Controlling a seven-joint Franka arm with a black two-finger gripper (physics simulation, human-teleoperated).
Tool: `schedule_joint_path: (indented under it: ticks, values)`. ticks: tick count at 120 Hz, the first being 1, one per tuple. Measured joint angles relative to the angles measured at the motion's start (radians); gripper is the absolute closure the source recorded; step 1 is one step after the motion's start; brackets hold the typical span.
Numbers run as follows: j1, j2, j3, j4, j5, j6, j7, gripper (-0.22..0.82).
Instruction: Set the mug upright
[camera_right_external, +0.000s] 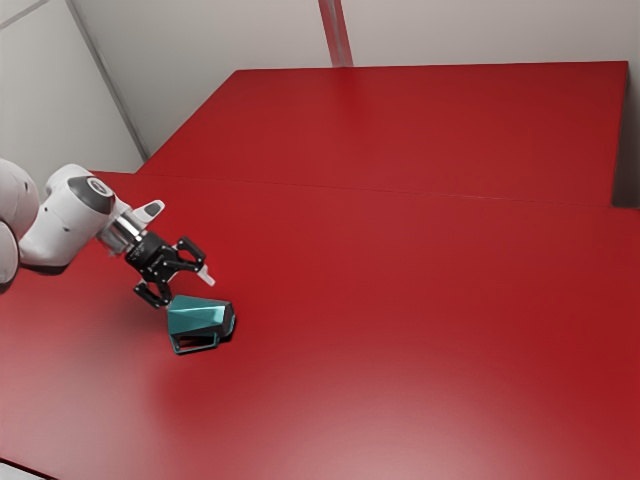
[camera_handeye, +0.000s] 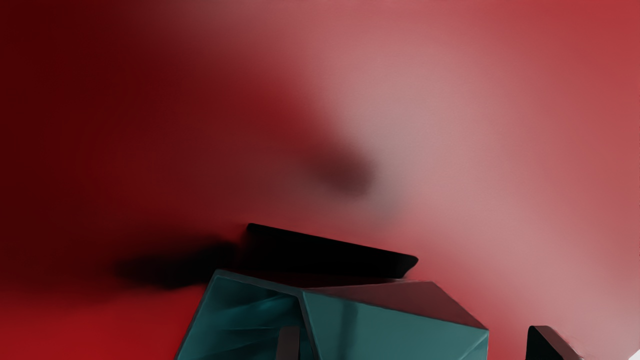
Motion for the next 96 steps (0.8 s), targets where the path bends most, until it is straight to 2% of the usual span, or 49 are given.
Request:
schedule_joint_path:
  ticks: [15, 29, 48, 65, 96]
  values:
    - [-0.003, 0.0, -0.002, 0.001, -0.008, 0.001, 0.003, 0.47]
    - [-0.007, -0.002, -0.011, 0.009, -0.011, 0.0, 0.006, 0.62]
    - [-0.01, -0.007, -0.03, 0.016, -0.012, 0.001, 0.006, 0.72]
    - [-0.015, -0.011, -0.048, 0.026, -0.012, 0.003, -0.001, 0.76]
    - [-0.048, -0.064, -0.051, 0.019, 0.016, 0.006, -0.021, 0.78]
